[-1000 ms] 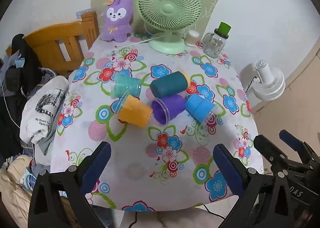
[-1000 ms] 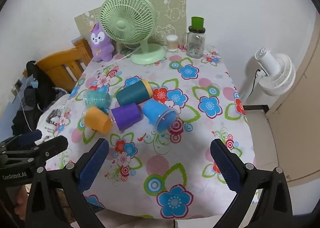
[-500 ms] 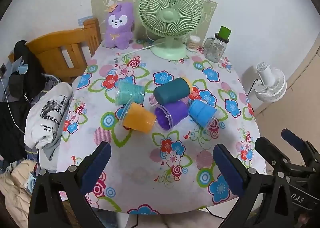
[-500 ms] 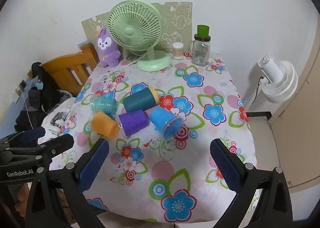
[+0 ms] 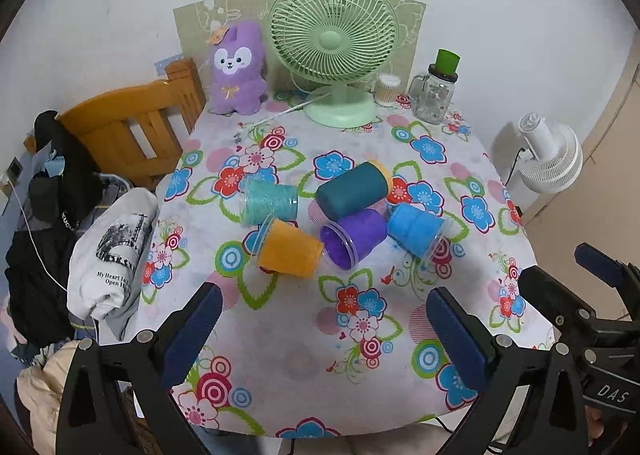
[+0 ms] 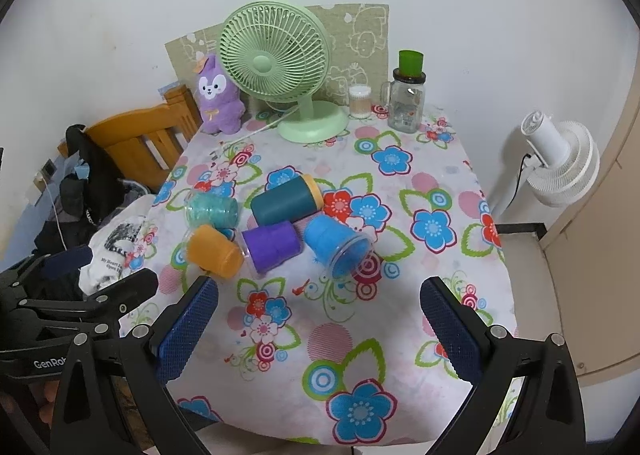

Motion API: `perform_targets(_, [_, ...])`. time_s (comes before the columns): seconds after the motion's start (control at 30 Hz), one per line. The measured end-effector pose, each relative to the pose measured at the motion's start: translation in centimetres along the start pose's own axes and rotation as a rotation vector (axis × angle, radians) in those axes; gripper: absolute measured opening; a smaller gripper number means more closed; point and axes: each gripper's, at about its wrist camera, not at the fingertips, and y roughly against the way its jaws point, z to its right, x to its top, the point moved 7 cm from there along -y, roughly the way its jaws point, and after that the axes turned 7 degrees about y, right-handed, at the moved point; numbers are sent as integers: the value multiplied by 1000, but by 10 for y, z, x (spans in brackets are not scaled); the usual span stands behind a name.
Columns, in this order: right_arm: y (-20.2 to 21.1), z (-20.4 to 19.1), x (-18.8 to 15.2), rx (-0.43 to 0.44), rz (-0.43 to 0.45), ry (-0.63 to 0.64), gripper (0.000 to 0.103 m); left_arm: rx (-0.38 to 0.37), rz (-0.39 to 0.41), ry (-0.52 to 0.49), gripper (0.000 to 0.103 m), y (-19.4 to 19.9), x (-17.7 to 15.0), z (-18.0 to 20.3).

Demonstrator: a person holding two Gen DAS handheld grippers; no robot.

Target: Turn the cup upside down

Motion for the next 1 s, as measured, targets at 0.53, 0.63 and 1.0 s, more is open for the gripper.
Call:
perform_targets(0.53, [-17,-4,2,12,-53,-49,102,-27,-57,-15,103,-18,6,-7])
perform_targets(0.63, [-22,-7,5,20,-66,-56,102,-26,-63,-20,103,-20,9,-10])
perform_targets(1.0, [-41,-16,29,21,-78,-66,102,-47,-77,-65,103,-36,31,-23])
